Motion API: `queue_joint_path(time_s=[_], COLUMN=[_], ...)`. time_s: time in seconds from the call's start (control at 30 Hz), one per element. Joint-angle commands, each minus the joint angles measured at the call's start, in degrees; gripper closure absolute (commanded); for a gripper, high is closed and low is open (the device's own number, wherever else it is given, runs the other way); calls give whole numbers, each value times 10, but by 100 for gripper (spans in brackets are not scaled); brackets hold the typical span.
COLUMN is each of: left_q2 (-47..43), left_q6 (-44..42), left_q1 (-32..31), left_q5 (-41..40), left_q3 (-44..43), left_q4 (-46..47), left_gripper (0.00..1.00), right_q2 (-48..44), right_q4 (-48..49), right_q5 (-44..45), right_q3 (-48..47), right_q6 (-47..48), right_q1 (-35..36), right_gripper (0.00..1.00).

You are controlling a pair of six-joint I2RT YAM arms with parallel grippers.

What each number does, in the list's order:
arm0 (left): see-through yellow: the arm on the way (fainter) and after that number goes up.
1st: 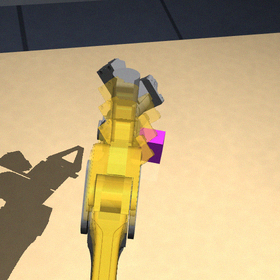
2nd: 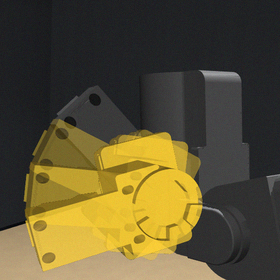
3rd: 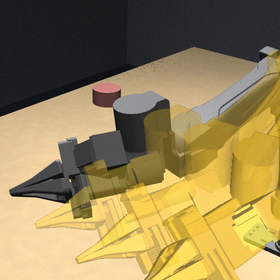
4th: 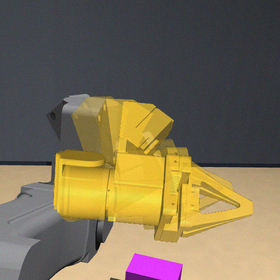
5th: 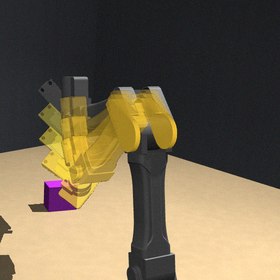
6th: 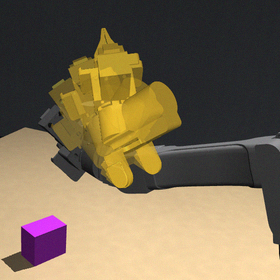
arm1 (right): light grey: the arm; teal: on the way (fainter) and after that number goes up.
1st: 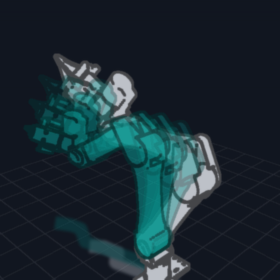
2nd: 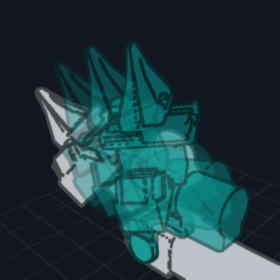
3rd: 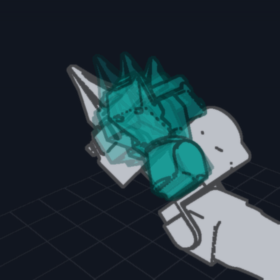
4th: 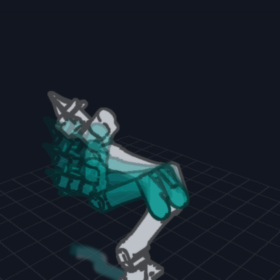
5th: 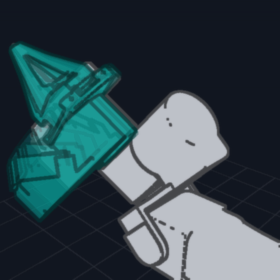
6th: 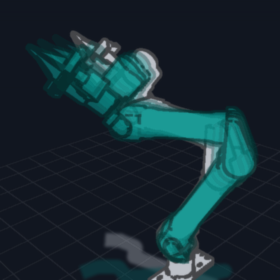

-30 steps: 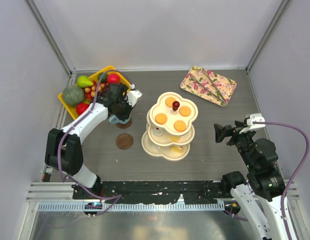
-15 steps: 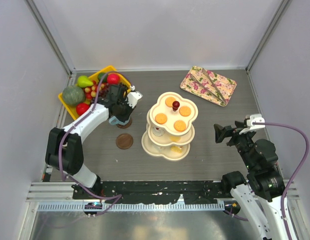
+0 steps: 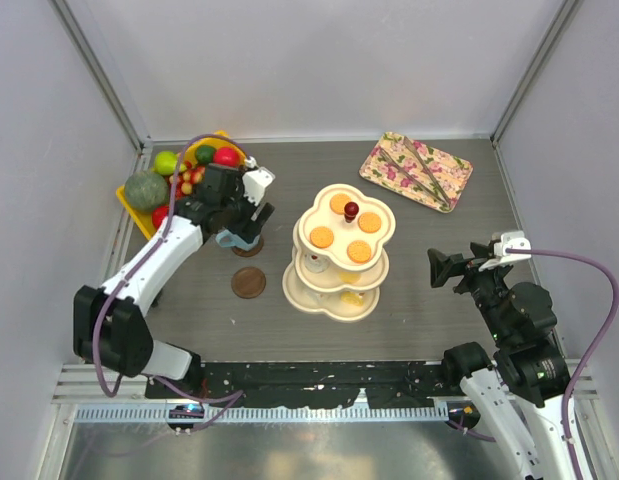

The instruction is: Serve the afternoon tea

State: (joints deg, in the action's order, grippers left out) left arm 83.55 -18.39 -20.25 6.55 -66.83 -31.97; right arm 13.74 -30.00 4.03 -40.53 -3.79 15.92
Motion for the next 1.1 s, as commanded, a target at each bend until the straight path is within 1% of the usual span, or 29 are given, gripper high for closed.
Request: queue_joint_path(time_s=[0.0,0.03,0.1,0.13,0.2,0.23,0.33,0.43,0.53,0.67,0.77,0.93,1.07], left_q2=[-76,-91,-109,-115,-129,-134,-152,-174,-208,-240,-253,-249,-226], left_q6=[58,74,126,154,208,234,294,335,361,403,422,489,548], left_q1=[-1,-1,0,0,6,10,26,46,68,95,126,181,231], left_q5=[-35,-56,-121,-154,-213,-231,-273,-310,-354,-376,-399,-394,-399], left_q3=[-24,-24,-29,-33,-44,-45,-45,-25,19,59,96,130,140], left_q4=[7,3,-13,-29,-65,-84,-132,-165,-166,-171,-150,-137,-138], left_gripper=[18,15,6,4,3,1,1,1,2,6,7,11,13], right_q2=[-7,-6,-7,-8,-8,-8,-8,-6,-6,2,6,-7,-24], right_q4=[29,29,29,29,29,29,29,30,29,31,32,36,44], right_q5=[11,11,10,12,12,12,13,14,19,21,31,81,117], right_q3=[-1,0,1,2,1,2,2,1,3,7,11,20,32], right_q6=[5,5,5,4,3,5,5,4,4,-1,-7,-17,-17], right_q1=[3,3,3,3,3,4,4,5,5,5,7,13,16], right_gripper=[3,3,3,3,3,3,3,3,3,3,3,3,3])
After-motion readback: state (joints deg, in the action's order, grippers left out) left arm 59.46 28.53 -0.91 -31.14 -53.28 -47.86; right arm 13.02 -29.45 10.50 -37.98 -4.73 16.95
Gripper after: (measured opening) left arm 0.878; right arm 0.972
